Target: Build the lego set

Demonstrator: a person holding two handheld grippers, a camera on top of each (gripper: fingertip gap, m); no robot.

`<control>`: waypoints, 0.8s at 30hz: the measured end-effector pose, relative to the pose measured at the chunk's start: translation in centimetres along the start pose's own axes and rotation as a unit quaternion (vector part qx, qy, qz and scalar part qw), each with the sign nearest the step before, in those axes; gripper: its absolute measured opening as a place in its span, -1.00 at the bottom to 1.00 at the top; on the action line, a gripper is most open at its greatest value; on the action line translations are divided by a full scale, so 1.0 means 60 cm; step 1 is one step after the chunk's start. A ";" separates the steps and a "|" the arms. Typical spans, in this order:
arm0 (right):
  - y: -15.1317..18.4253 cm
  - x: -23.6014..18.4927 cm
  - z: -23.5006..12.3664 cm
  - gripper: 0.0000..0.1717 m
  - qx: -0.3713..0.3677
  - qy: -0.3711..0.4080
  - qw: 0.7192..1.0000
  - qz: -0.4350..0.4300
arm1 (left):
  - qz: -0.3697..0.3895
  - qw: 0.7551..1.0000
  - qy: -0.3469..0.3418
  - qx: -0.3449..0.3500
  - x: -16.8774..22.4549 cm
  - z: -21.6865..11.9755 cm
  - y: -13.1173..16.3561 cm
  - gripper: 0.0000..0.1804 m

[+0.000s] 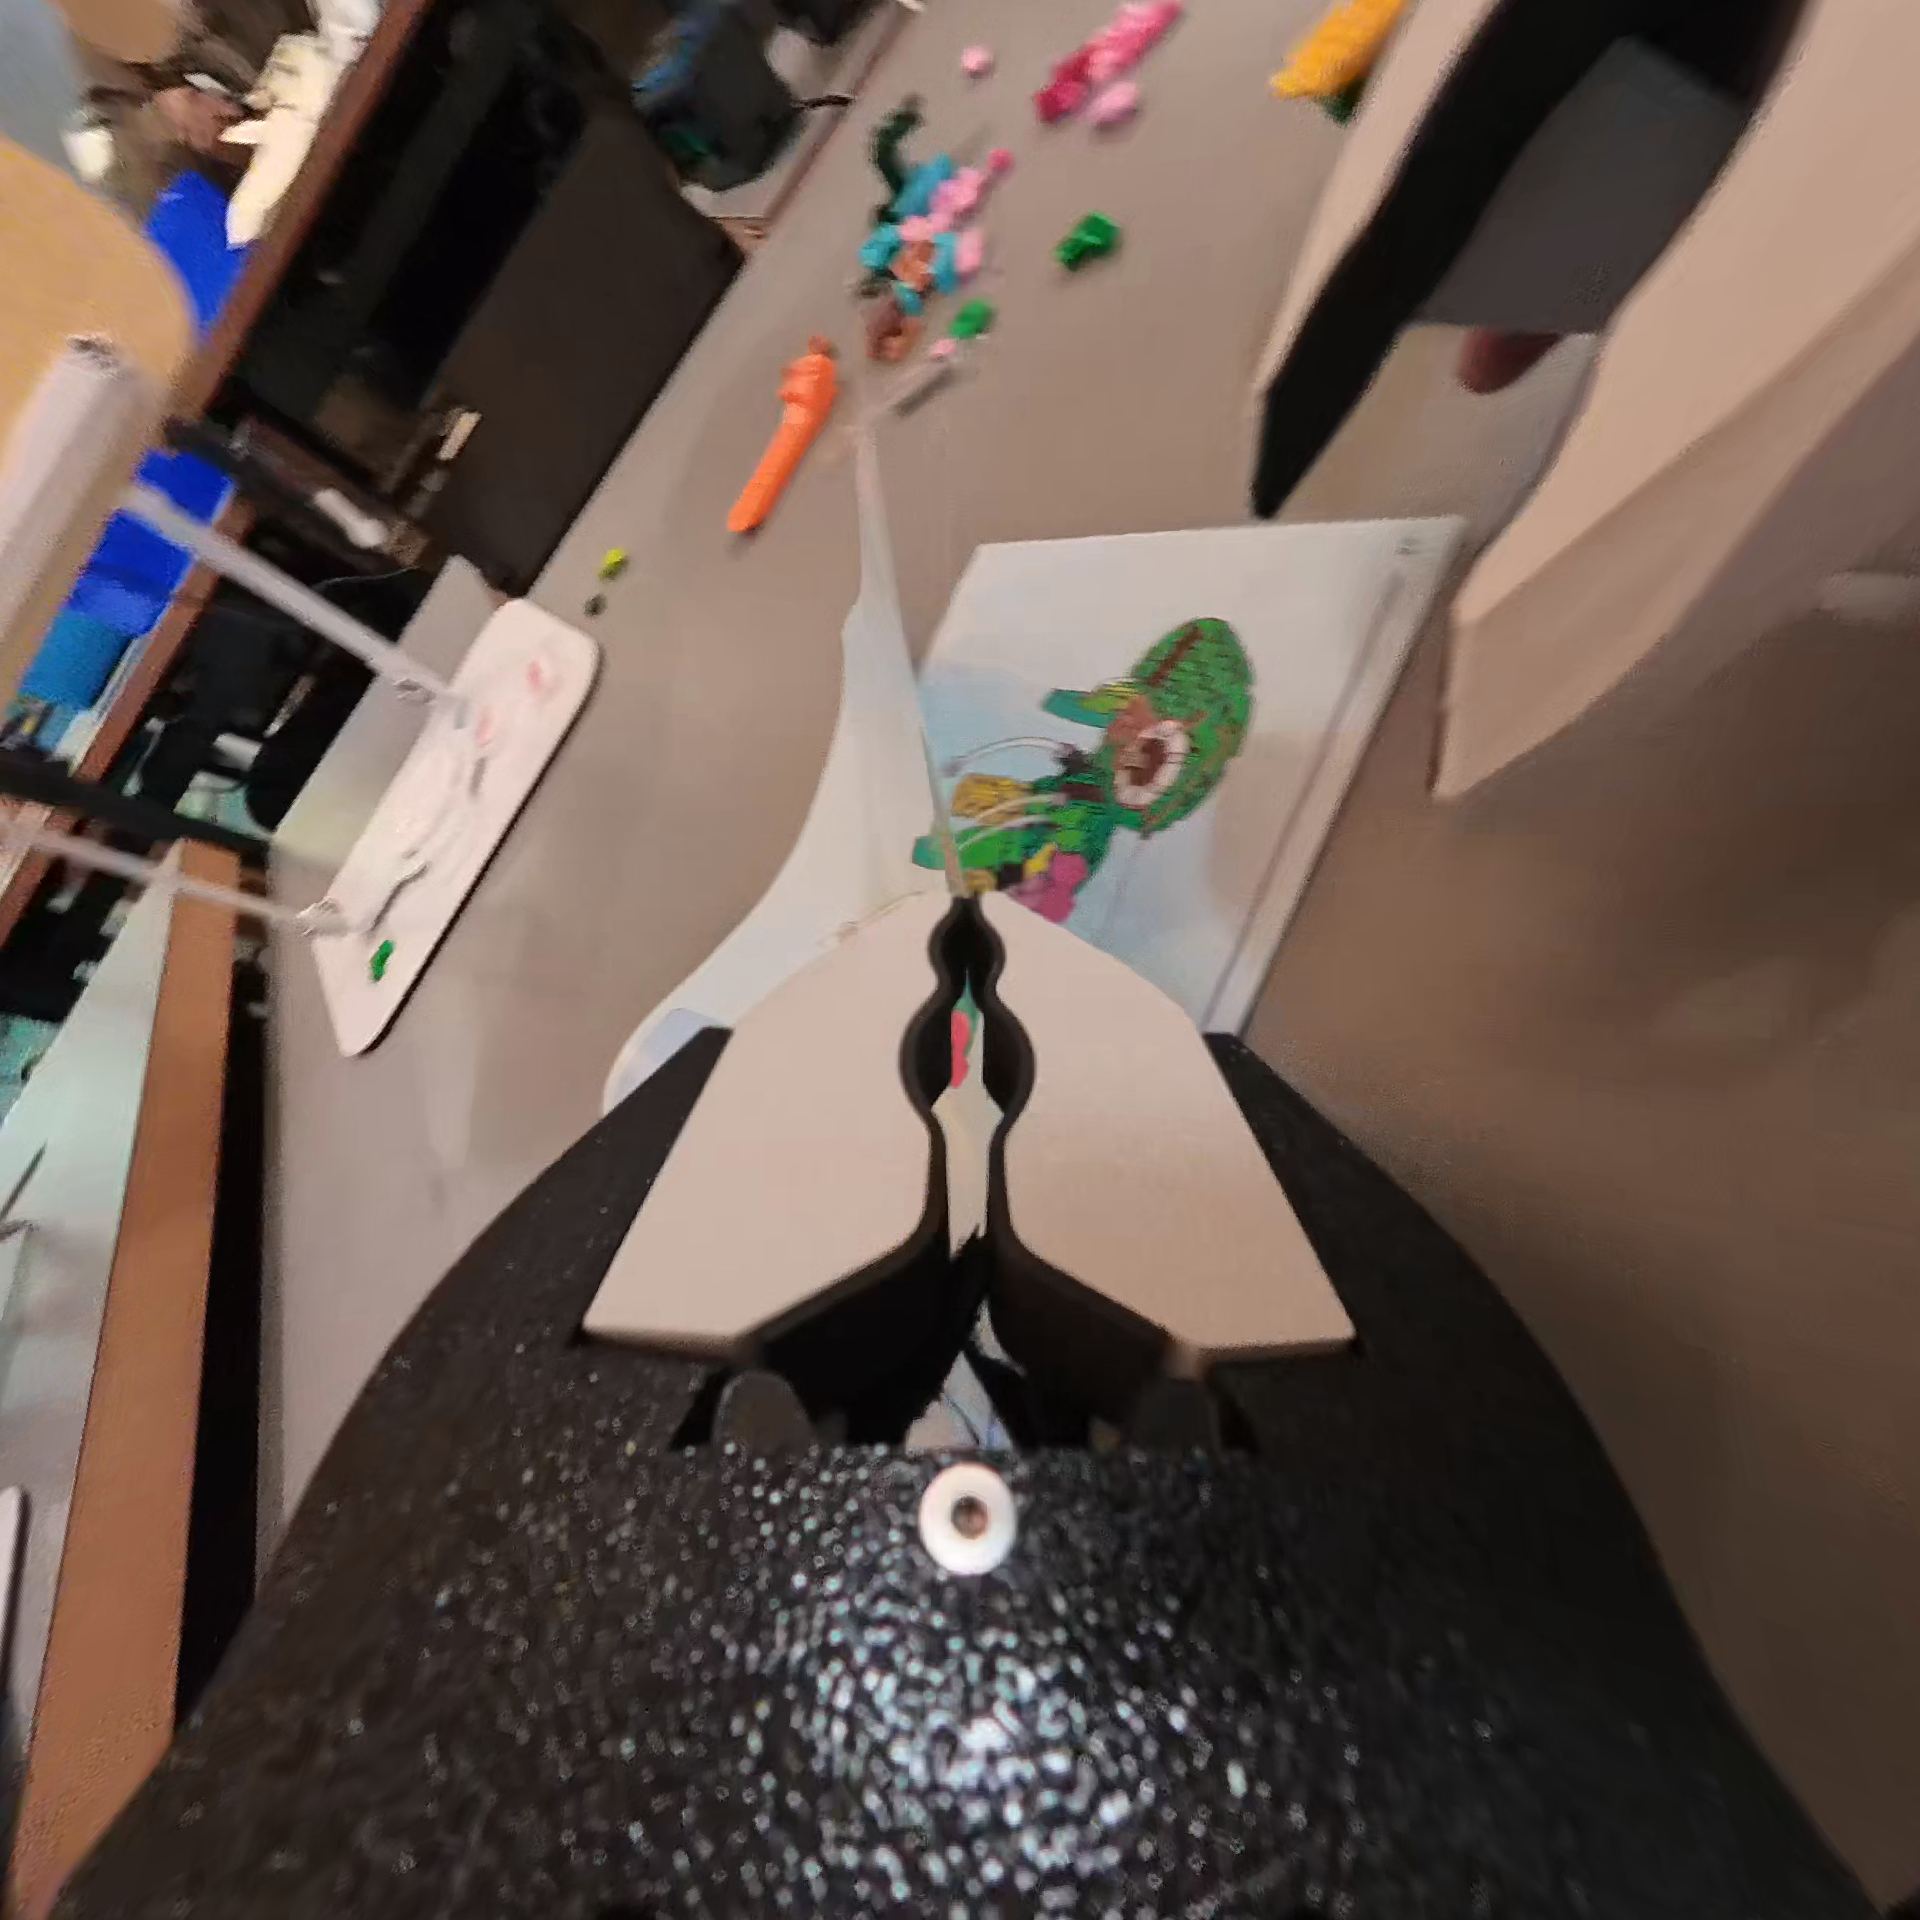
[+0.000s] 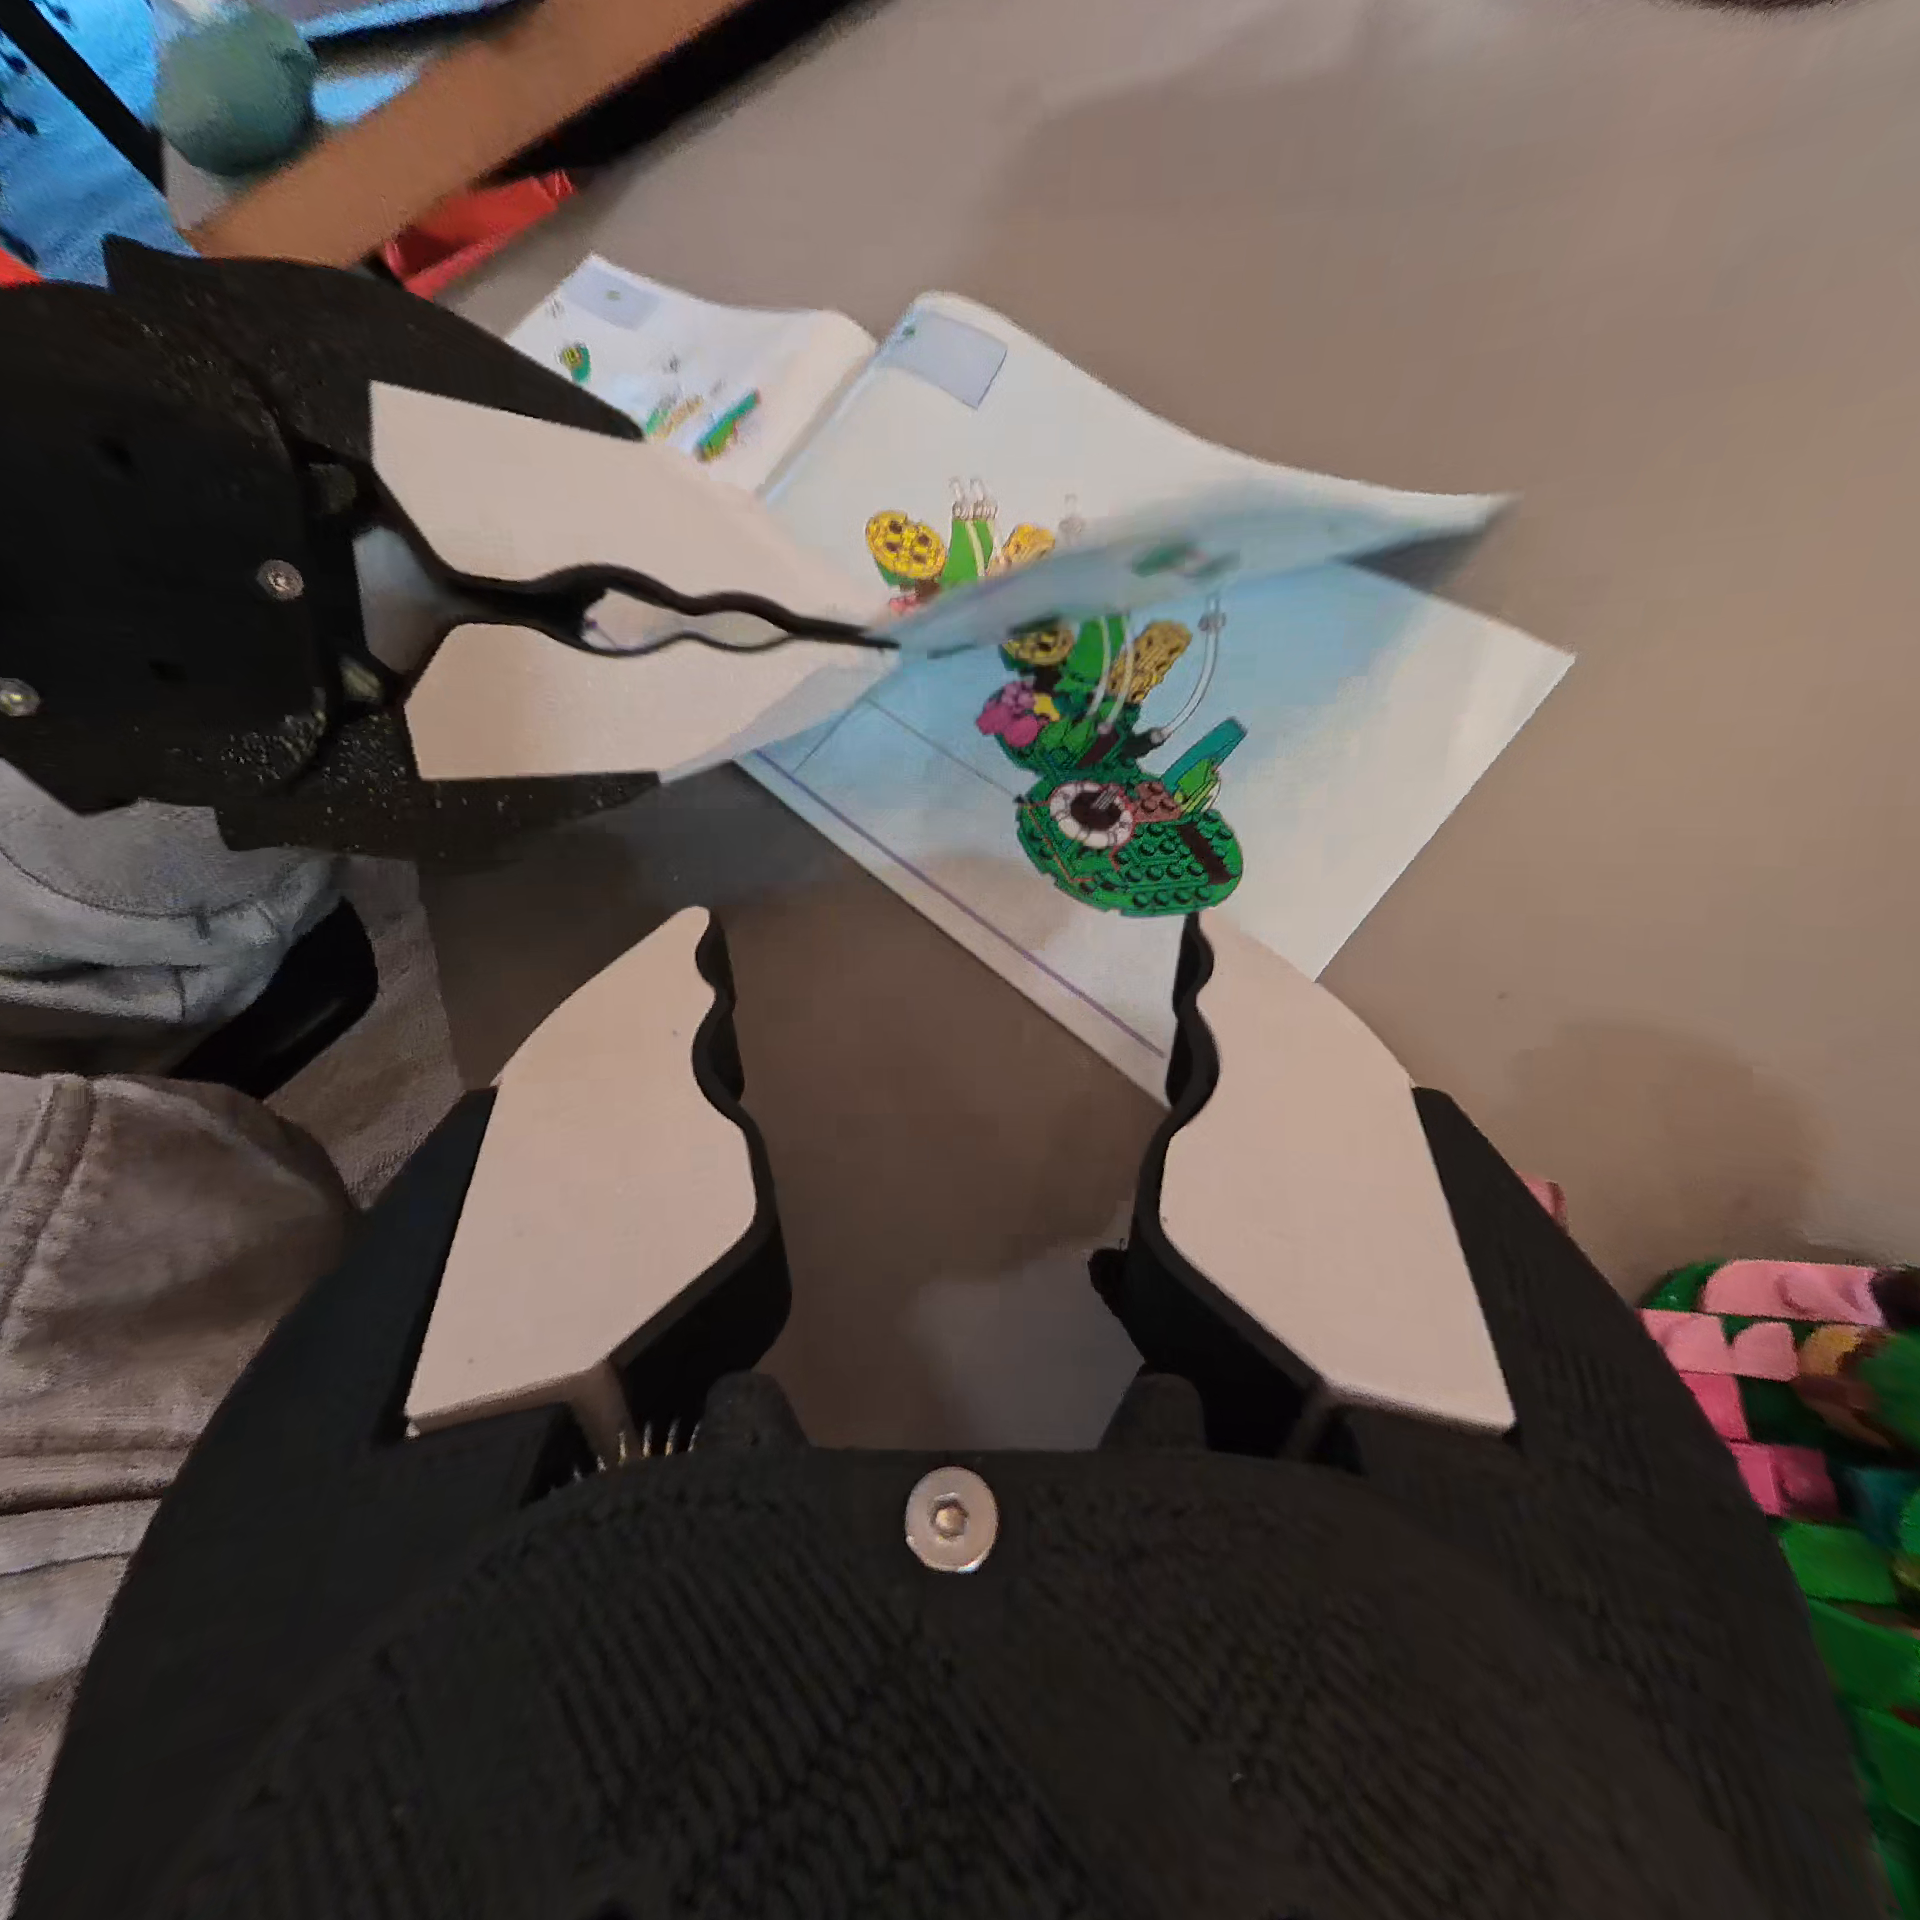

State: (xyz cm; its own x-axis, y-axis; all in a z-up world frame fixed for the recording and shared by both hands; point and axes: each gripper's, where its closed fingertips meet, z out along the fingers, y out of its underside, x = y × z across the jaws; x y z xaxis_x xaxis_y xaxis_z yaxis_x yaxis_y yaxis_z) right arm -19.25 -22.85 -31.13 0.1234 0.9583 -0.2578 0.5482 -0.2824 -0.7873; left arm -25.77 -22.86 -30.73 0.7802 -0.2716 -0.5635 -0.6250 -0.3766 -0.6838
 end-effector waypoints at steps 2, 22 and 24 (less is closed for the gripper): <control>-0.006 0.002 -0.005 -0.08 0.011 0.003 1.000 -0.002 | -0.031 0.999 -0.041 0.008 -0.032 -0.018 0.006 -1.00; -0.016 -0.011 0.025 -0.50 0.032 0.026 0.995 -0.090 | -0.407 0.876 -0.251 -0.064 -0.139 -0.226 0.249 0.04; -0.015 -0.011 0.026 -0.51 0.027 0.033 0.994 -0.103 | -0.400 0.870 -0.286 -0.046 -0.151 -0.249 0.249 -0.01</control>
State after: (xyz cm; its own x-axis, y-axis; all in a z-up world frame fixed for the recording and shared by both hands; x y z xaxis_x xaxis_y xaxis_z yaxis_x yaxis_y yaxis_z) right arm -21.13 -23.28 -31.12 0.0688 0.9962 -0.0529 0.5228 -0.0812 -0.8486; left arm -41.77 -39.23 -28.92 0.8070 0.5849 -0.0811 0.1368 -0.3188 -0.9379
